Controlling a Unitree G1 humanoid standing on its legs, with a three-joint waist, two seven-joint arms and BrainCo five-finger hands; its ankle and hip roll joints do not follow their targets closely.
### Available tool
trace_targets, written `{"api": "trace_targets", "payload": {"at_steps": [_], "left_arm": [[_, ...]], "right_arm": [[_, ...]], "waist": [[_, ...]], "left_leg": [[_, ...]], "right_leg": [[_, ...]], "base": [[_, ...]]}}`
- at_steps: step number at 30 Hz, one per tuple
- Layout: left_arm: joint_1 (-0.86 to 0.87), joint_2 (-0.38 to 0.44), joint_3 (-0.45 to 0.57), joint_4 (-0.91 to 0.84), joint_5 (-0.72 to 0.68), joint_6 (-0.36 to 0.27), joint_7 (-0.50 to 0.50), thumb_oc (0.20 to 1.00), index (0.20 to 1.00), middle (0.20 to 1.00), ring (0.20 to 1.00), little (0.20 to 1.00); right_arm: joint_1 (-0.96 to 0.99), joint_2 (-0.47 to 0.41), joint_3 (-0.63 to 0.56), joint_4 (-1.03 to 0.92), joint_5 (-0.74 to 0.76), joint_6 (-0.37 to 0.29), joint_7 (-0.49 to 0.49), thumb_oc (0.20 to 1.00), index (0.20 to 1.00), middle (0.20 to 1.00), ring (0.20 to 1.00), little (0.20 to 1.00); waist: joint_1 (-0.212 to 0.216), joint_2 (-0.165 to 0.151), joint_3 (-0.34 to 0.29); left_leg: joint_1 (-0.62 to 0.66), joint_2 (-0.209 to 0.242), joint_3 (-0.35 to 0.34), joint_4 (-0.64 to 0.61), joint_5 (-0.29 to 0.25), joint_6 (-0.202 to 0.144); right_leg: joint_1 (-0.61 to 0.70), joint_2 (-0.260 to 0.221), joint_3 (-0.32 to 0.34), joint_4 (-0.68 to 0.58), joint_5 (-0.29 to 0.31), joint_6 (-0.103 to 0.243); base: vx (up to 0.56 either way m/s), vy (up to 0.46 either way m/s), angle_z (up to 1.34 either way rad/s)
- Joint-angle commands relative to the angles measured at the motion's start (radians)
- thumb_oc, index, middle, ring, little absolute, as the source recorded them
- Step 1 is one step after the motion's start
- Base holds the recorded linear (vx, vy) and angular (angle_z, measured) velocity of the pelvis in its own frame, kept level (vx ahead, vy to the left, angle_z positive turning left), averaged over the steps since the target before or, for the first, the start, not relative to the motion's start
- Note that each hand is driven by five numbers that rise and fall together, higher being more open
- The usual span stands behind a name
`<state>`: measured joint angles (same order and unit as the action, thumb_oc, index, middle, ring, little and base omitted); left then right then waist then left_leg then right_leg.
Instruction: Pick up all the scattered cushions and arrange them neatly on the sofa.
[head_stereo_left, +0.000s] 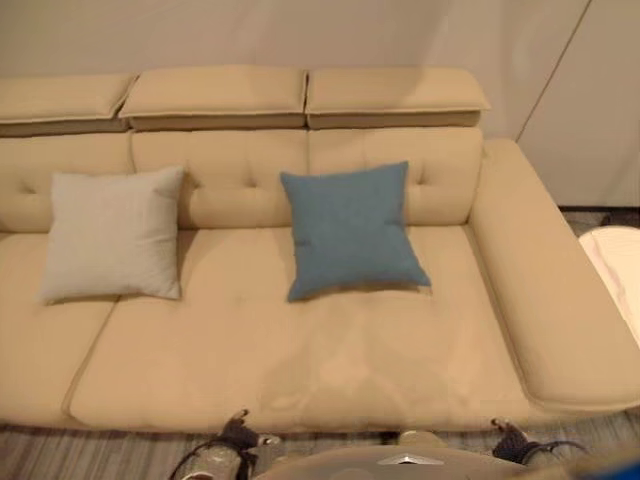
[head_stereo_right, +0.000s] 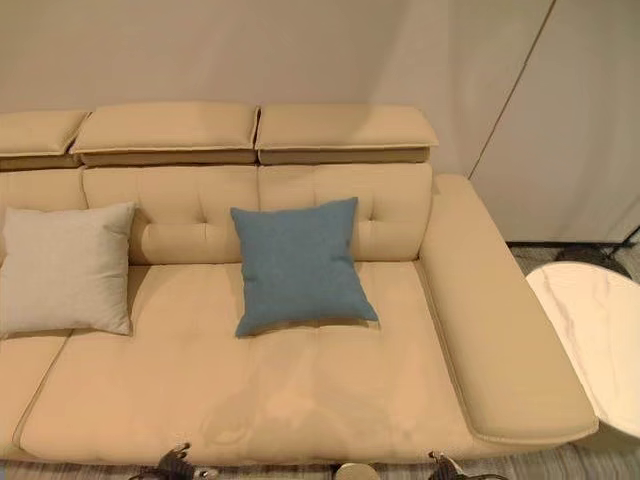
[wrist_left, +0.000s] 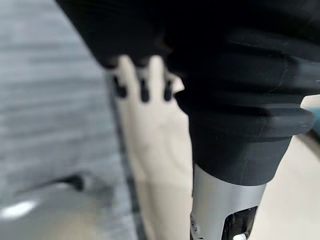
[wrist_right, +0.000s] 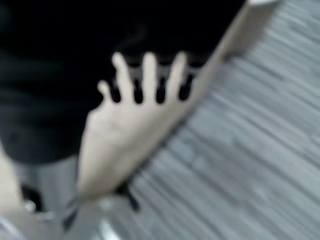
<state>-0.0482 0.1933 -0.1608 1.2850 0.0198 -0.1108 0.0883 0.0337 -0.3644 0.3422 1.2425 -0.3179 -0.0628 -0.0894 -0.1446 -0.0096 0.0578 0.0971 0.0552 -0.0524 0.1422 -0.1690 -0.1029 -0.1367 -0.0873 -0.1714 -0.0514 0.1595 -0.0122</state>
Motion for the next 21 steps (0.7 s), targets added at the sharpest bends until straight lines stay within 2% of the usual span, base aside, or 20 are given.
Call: {"api": "trace_targets", "payload": {"at_steps": [1,4,6,7,8,9,10,11,13,14,15,16,17,21], "left_arm": [[0.021,0.054,0.022,-0.06,-0.009,-0.006,0.002,1.0,1.0,1.0,1.0,1.0],[0.006,0.059,0.02,-0.059,-0.01,-0.008,0.004,1.0,1.0,1.0,1.0,1.0],[0.004,0.065,0.025,-0.054,-0.008,-0.005,0.006,1.0,1.0,1.0,1.0,1.0],[0.002,0.07,0.023,-0.05,-0.006,-0.006,0.005,1.0,1.0,1.0,1.0,1.0],[0.002,0.07,0.023,-0.05,-0.006,-0.006,0.005,1.0,1.0,1.0,1.0,1.0],[0.003,0.081,0.028,-0.037,-0.003,0.0,0.006,1.0,1.0,1.0,1.0,1.0],[0.003,0.081,0.028,-0.037,-0.003,0.0,0.006,1.0,1.0,1.0,1.0,1.0],[0.013,0.089,0.039,-0.027,-0.002,0.008,0.006,1.0,1.0,1.0,1.0,1.0],[0.013,0.089,0.039,-0.027,-0.002,0.008,0.006,1.0,1.0,1.0,1.0,1.0],[0.017,0.095,0.041,-0.018,-0.002,0.011,0.005,1.0,1.0,1.0,1.0,1.0],[0.019,0.097,0.042,-0.015,-0.001,0.013,0.003,1.0,1.0,1.0,1.0,1.0],[0.023,0.096,0.043,-0.009,0.001,0.015,0.005,1.0,1.0,1.0,1.0,1.0],[0.025,0.094,0.044,-0.008,0.001,0.016,0.006,1.0,1.0,1.0,1.0,1.0],[0.032,0.081,0.055,0.0,-0.014,0.014,0.003,1.0,1.0,1.0,1.0,1.0]], "right_arm": [[-0.06,0.005,-0.012,-0.009,-0.008,0.014,-0.01,1.0,1.0,1.0,1.0,1.0],[-0.089,0.019,-0.002,-0.004,-0.028,0.024,-0.008,1.0,1.0,1.0,1.0,1.0],[-0.103,0.026,0.005,-0.007,-0.036,0.026,-0.003,1.0,1.0,1.0,1.0,1.0],[-0.107,0.033,0.01,-0.005,-0.034,0.027,0.001,1.0,1.0,1.0,1.0,1.0],[-0.107,0.033,0.011,-0.005,-0.034,0.027,0.001,1.0,1.0,1.0,1.0,1.0],[-0.112,0.035,0.005,0.007,-0.026,0.034,-0.002,1.0,1.0,1.0,1.0,1.0],[-0.112,0.036,0.005,0.007,-0.026,0.034,-0.002,1.0,1.0,1.0,1.0,1.0],[-0.106,0.039,-0.001,0.014,-0.015,0.033,0.001,1.0,1.0,1.0,1.0,1.0],[-0.106,0.04,-0.001,0.014,-0.016,0.033,0.001,1.0,1.0,1.0,1.0,1.0],[-0.098,0.047,-0.011,0.021,0.001,0.03,0.003,1.0,1.0,1.0,1.0,1.0],[-0.094,0.049,-0.015,0.023,0.008,0.03,0.003,1.0,1.0,1.0,1.0,1.0],[-0.091,0.055,-0.017,0.014,0.018,0.033,0.001,1.0,1.0,1.0,1.0,1.0],[-0.091,0.06,-0.012,0.012,0.022,0.032,0.002,1.0,1.0,1.0,1.0,1.0],[-0.093,0.061,-0.006,0.012,0.027,0.029,0.005,1.0,1.0,1.0,1.0,1.0]], "waist": [[0.019,-0.038,0.035],[0.036,-0.051,0.061],[0.039,-0.051,0.074],[0.034,-0.05,0.078],[0.035,-0.05,0.078],[0.062,-0.036,0.08],[0.061,-0.038,0.078],[0.074,-0.028,0.068],[0.073,-0.029,0.065],[0.078,-0.025,0.052],[0.084,-0.027,0.039],[0.111,-0.045,0.025],[0.11,-0.052,0.016],[0.11,-0.061,-0.005]], "left_leg": [[0.045,-0.055,0.028,-0.068,0.033,0.048],[0.016,-0.099,0.047,-0.076,0.009,0.076],[0.01,-0.104,0.056,-0.079,0.018,0.084],[0.002,-0.101,0.054,-0.079,0.026,0.089],[0.001,-0.101,0.054,-0.079,0.026,0.089],[-0.03,-0.096,0.072,-0.081,0.055,0.103],[-0.033,-0.098,0.072,-0.081,0.058,0.103],[-0.043,-0.089,0.069,-0.104,0.083,0.109],[-0.046,-0.09,0.069,-0.105,0.085,0.11],[-0.058,-0.081,0.059,-0.12,0.108,0.11],[-0.066,-0.078,0.061,-0.124,0.113,0.107],[-0.081,-0.08,0.085,-0.116,0.112,0.094],[-0.084,-0.078,0.085,-0.116,0.114,0.091],[-0.071,-0.065,0.106,-0.133,0.117,0.084]], "right_leg": [[-0.042,-0.017,0.054,0.022,0.019,0.167],[-0.073,-0.055,0.044,0.013,0.05,0.206],[-0.091,-0.071,0.049,0.02,0.056,0.219],[-0.099,-0.067,0.079,0.045,0.037,0.217],[-0.1,-0.067,0.08,0.047,0.036,0.217],[-0.064,-0.07,0.044,0.159,-0.034,0.192],[-0.066,-0.072,0.044,0.159,-0.033,0.192],[-0.029,-0.057,0.067,0.233,-0.083,0.174],[-0.032,-0.058,0.067,0.232,-0.081,0.175],[0.003,-0.037,0.119,0.297,-0.119,0.171],[0.021,-0.037,0.121,0.294,-0.126,0.17],[0.092,-0.068,0.048,0.188,-0.119,0.173],[0.107,-0.059,0.053,0.149,-0.133,0.175],[0.144,-0.044,0.068,0.052,-0.12,0.175]], "base": [[-0.23,0.222,-0.08],[-0.23,0.2,-0.29],[-0.24,0.172,-0.45],[-0.23,0.147,-0.18],[-0.34,0.148,-0.21],[-0.27,0.115,-0.18],[-0.38,0.152,-0.25],[-0.12,0.038,-0.17],[-0.1,0.021,-0.15],[-0.11,-0.01,-0.05],[-0.18,-0.1,0.07],[-0.1,-0.142,0.12],[-0.07,-0.128,0.07],[-0.01,-0.093,-0.23]]}}
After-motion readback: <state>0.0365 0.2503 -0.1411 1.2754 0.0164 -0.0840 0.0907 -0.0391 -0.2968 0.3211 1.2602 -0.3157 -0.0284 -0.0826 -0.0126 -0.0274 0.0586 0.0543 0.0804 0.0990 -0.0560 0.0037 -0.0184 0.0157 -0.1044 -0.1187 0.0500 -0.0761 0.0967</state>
